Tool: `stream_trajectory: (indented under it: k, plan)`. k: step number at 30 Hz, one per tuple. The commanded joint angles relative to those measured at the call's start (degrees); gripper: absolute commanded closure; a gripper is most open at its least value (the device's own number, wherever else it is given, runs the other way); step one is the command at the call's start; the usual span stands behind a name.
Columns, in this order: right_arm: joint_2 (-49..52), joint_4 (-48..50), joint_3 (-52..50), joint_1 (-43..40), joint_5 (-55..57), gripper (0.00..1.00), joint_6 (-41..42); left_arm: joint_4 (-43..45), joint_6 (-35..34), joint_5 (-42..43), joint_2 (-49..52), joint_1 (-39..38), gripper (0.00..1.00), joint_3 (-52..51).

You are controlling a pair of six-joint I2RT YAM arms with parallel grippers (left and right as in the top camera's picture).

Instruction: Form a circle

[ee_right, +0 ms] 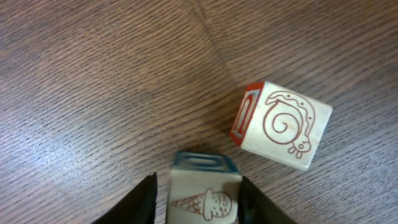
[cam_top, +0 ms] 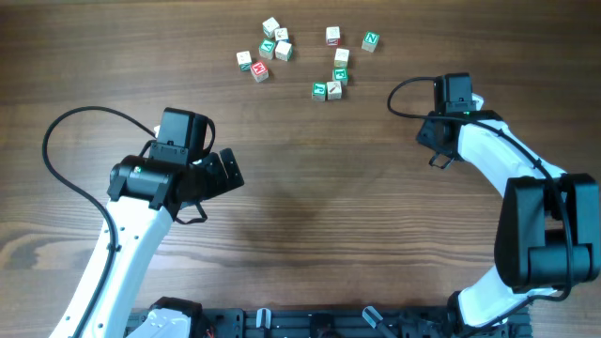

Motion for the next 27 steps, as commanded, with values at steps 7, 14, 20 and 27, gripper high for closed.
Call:
stream_trajectory:
  k: [7, 14, 20, 27]
  plan:
    - [-0.8, -0.1, 0.8, -0.3, 0.8, 0.31, -0.1, 0.0, 0.3, 0.5, -0.1, 0.4, 0.00, -0.2]
    - [-0.8, 0.3, 0.8, -0.3, 0.7, 0.44, -0.5, 0.0, 0.3, 0.5, -0.1, 0.4, 0.00, -0.2]
    - [-0.8, 0.9, 0.8, -0.3, 0.8, 0.57, -1.6, 0.0, 0.3, 0.5, -0.1, 0.4, 0.00, -0.2]
    - [-0.8, 1.7, 0.8, -0.3, 0.9, 0.60, -3.1, 0.0, 0.3, 0.5, -0.1, 0.4, 0.00, -0.2]
